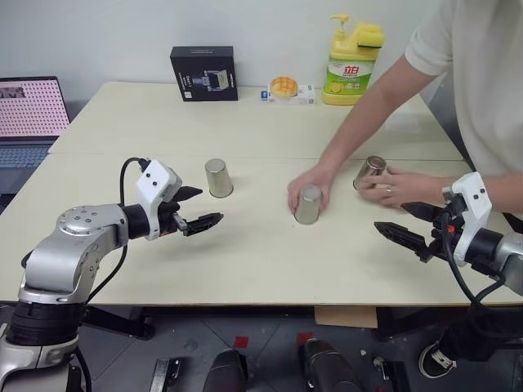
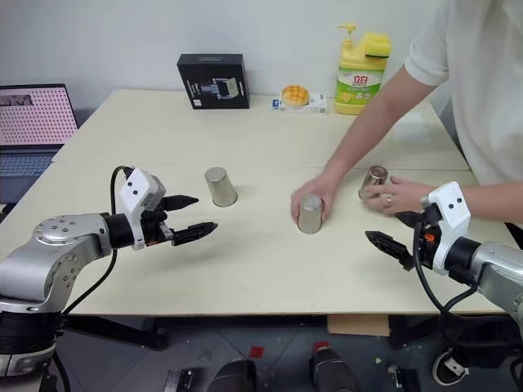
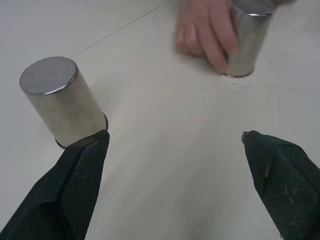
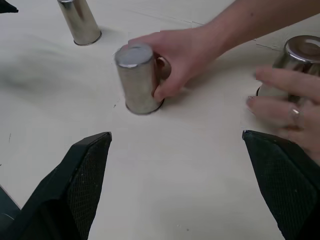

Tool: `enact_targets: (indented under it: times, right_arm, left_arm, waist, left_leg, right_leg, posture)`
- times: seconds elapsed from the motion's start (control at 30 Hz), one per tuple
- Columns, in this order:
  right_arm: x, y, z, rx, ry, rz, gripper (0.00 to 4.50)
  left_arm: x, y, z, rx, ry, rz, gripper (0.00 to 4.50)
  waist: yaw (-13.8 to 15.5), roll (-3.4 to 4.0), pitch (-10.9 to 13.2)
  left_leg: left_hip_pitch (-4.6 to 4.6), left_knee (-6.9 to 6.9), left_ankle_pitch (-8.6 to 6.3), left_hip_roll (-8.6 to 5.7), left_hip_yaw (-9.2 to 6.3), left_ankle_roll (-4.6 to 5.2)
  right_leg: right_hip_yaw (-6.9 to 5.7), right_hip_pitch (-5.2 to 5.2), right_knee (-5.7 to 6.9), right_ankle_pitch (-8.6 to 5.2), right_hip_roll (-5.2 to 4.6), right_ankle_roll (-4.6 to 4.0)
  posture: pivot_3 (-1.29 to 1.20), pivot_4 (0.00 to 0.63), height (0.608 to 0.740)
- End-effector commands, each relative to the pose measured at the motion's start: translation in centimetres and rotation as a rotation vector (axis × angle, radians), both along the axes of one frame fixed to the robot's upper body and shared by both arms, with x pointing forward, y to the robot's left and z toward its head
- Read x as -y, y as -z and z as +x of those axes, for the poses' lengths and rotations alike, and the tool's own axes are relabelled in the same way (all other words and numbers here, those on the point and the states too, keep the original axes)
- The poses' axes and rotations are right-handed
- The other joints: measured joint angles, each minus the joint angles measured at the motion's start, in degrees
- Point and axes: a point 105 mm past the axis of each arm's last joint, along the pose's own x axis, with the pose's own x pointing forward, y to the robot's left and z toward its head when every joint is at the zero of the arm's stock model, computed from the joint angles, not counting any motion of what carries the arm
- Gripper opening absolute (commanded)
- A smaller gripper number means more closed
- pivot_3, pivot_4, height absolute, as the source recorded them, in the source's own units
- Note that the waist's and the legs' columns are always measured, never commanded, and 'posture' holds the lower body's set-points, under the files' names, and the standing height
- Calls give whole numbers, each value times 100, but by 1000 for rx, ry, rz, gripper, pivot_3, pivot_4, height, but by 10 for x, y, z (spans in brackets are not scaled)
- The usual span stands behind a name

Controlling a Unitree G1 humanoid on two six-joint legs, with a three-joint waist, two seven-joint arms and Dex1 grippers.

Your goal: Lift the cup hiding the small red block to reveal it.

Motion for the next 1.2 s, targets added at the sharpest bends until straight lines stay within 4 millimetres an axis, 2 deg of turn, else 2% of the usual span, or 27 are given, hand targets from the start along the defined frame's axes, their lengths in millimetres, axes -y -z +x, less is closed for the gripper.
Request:
enact_targets:
  times: [0.03,0.67,0.93,1.1,1.2]
  right_arm:
    - [-2,-11,-2,51,-10,-2,4451]
    - [-6,-10,-1,53,-11,18,4451]
    - [-8,1,-4,21,-9,31,4451]
    - [-7,11,-5,0,14,35,4451]
    - [-7,26,-4,-17,45,26,4451]
  left_arm:
    - [1,-12,1,49,19,18,4500]
    - [4,-13,0,50,30,15,4500]
    - [3,-14,1,49,29,18,4500]
    - [16,-10,-2,31,61,-25,4500]
    - [47,-2,-15,12,164,-70,4500]
  waist:
    - [0,0,0]
    - [0,0,0]
    - [0,0,0]
    - [0,0,-1]
    - [1,-1,-1]
  left_leg:
    - [0,0,0,0,0,0]
    - [1,1,0,0,0,0]
    - [1,2,0,0,0,0]
    - [2,3,0,0,0,0]
    - [2,3,0,0,-1,0]
  right_leg:
    - [0,0,0,0,0,0]
    - [0,0,5,1,0,1]
    - [0,0,6,1,0,1]
    - [0,1,8,1,0,1]
    - [0,2,7,1,0,1]
  posture:
    - [0,150,740]
    - [0,150,740]
    - [0,150,740]
    - [0,150,740]
    - [0,150,740]
